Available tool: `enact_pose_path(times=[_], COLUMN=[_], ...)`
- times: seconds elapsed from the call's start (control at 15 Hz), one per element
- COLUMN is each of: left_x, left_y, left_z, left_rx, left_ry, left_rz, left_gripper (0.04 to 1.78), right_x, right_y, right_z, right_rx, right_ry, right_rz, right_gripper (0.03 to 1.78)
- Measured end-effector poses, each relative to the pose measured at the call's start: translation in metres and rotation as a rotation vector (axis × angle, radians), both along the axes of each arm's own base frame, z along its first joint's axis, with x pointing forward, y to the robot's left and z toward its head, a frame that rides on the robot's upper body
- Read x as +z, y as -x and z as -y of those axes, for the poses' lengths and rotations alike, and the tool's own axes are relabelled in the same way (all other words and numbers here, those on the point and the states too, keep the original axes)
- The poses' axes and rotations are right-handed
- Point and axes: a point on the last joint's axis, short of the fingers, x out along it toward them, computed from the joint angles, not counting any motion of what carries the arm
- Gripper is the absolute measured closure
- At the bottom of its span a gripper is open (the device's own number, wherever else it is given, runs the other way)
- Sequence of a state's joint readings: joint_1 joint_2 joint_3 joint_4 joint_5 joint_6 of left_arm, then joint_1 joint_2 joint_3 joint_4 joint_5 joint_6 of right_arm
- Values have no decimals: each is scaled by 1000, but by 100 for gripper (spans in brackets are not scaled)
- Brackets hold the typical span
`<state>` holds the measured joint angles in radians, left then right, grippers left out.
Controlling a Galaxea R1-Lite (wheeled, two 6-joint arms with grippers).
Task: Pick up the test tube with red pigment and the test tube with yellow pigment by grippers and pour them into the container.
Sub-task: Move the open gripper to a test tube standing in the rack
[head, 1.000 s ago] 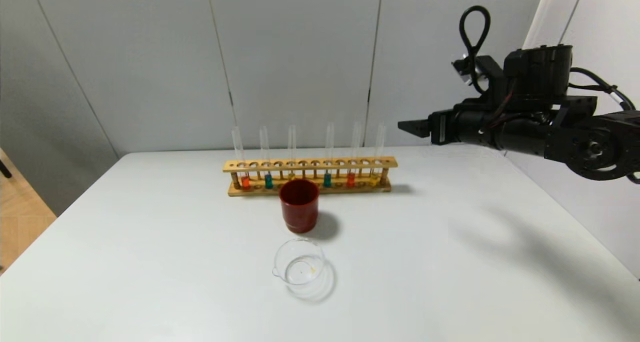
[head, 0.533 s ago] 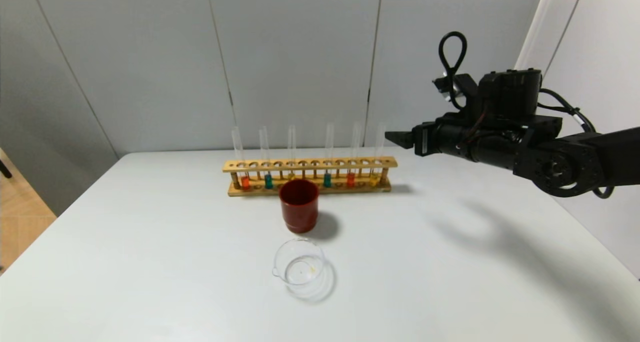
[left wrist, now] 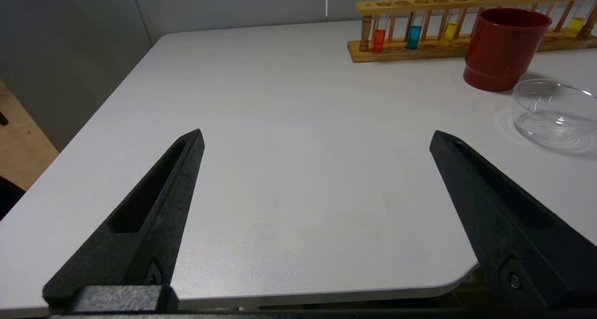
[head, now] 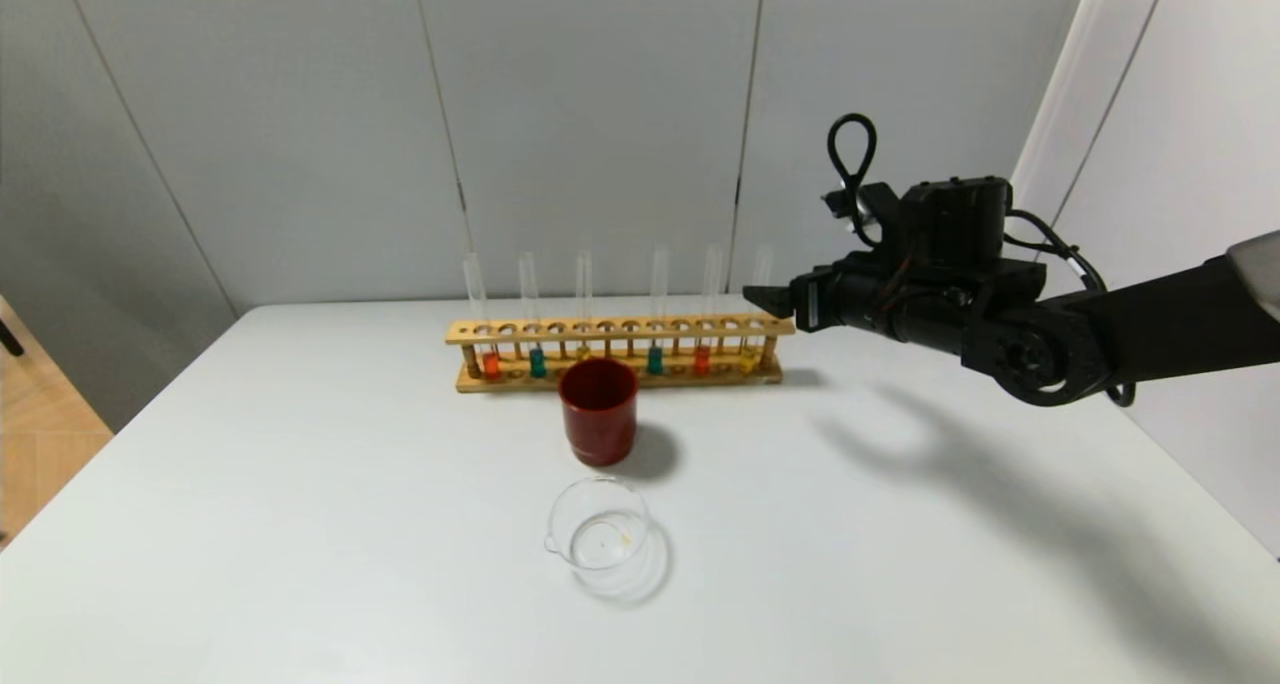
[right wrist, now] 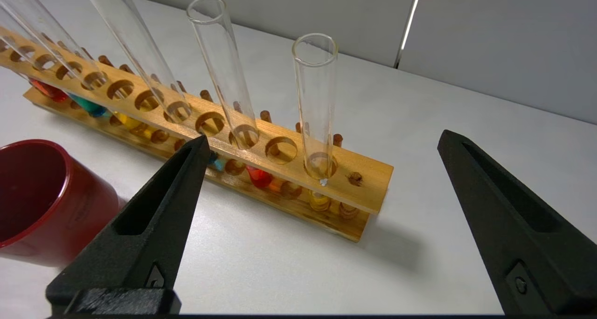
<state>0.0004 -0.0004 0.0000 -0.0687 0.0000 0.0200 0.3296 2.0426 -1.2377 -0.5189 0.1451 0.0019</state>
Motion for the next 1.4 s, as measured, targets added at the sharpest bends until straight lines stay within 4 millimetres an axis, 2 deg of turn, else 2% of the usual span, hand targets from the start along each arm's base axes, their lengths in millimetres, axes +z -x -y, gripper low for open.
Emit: enact_pose_path(times=[0.53, 0.87, 1.4], left_x=[0, 0, 0], left_y=[0, 0, 0], left_z=[0, 0, 0], left_rx=[0, 0, 0], left_ry=[0, 0, 0], left_rz=[0, 0, 0], left_gripper=[11, 11, 11], right_x=[-15, -16, -21], right_y=[-17, -29, -37], right_z=[-5, -7, -10], right_rx=[-3, -8, -12], right_ry=[2, -6, -10], right_rz=[-16, -1, 2], right_gripper=[10, 10, 10])
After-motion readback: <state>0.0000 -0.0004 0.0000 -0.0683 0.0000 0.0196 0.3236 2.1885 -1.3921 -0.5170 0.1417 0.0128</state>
